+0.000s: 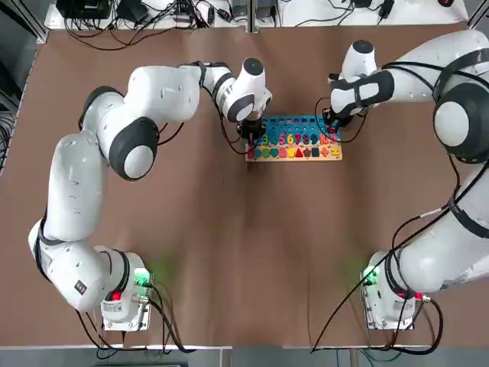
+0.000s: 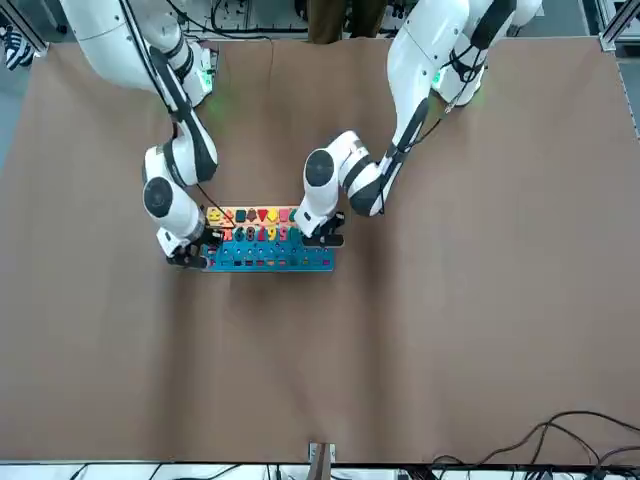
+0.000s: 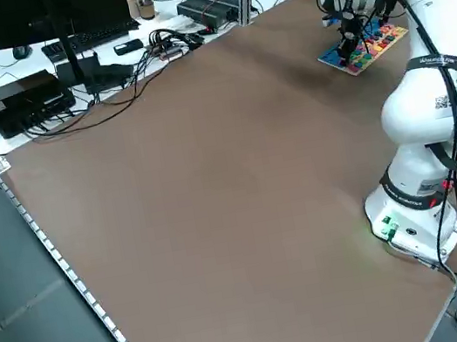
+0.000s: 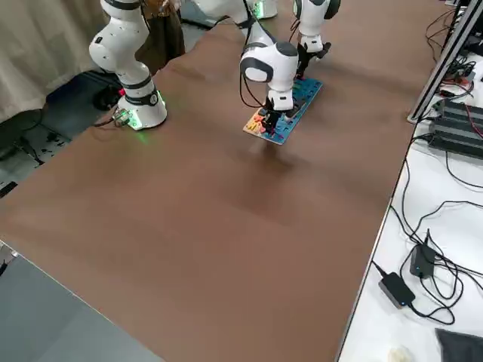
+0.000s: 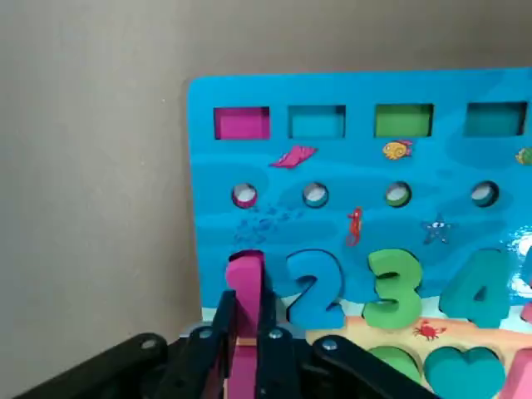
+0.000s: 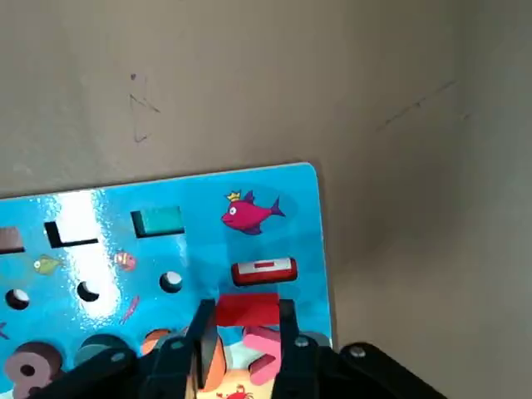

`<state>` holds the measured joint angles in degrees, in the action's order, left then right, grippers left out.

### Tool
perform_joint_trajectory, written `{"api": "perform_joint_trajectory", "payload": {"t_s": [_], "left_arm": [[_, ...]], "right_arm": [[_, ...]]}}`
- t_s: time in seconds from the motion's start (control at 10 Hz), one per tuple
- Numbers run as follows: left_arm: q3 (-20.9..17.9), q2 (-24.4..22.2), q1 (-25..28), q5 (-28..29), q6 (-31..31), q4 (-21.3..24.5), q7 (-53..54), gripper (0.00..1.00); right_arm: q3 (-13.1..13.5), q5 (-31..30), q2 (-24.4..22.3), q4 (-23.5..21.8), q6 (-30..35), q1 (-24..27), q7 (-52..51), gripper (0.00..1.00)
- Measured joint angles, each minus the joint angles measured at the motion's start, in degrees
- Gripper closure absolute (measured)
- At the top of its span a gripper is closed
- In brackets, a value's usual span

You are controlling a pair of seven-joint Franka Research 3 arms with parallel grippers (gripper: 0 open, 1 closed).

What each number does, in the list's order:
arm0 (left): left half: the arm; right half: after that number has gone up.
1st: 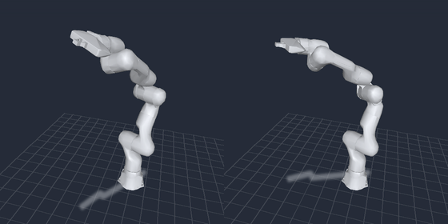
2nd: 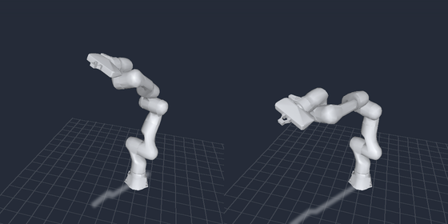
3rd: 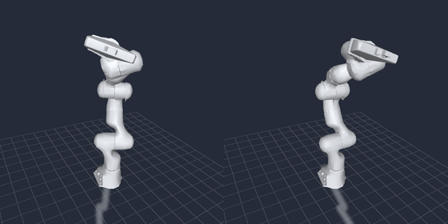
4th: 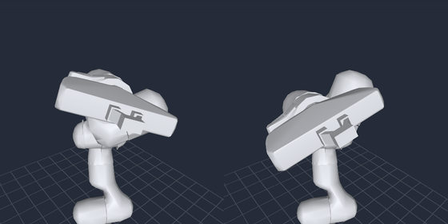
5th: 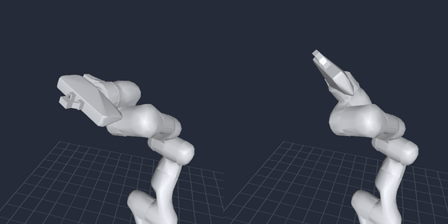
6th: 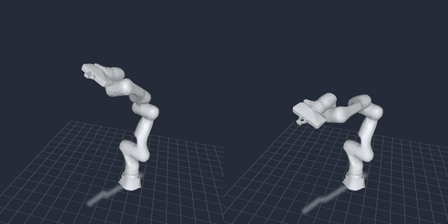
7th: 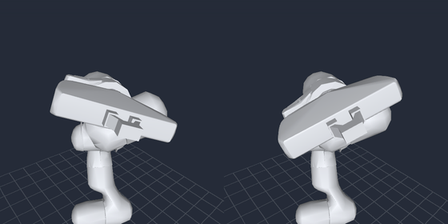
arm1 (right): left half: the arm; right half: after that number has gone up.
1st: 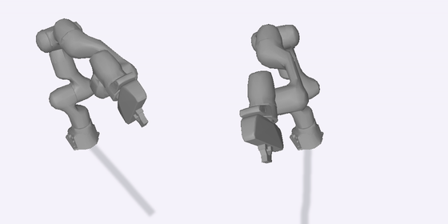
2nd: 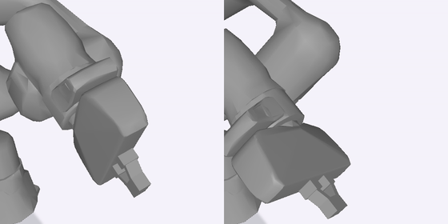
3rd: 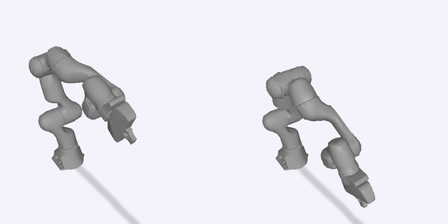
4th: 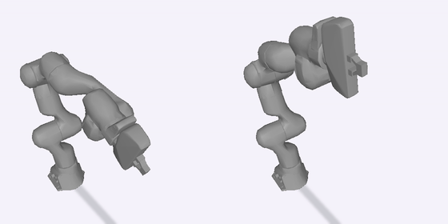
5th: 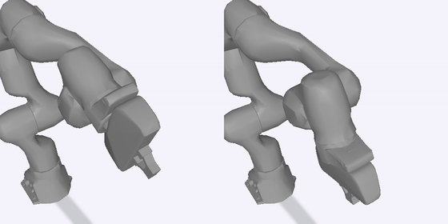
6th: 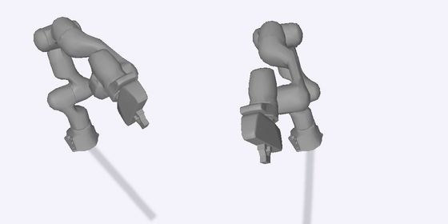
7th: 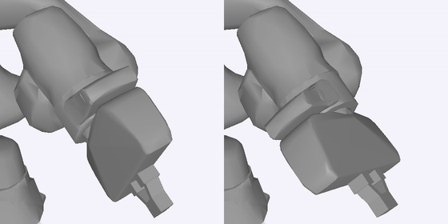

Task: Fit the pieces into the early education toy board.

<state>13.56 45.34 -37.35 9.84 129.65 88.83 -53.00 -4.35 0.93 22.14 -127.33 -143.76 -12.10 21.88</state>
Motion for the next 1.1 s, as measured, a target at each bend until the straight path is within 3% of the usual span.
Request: {"api": "perform_joint_trajectory", "payload": {"t_s": [1.1], "left_arm": [[-0.01,0.00,-0.01,0.00,-0.03,0.00,0.65,0.86]], "right_arm": [[0.45,0.00,0.83,1.14,-0.44,1.40,-1.10,0.65]]}}
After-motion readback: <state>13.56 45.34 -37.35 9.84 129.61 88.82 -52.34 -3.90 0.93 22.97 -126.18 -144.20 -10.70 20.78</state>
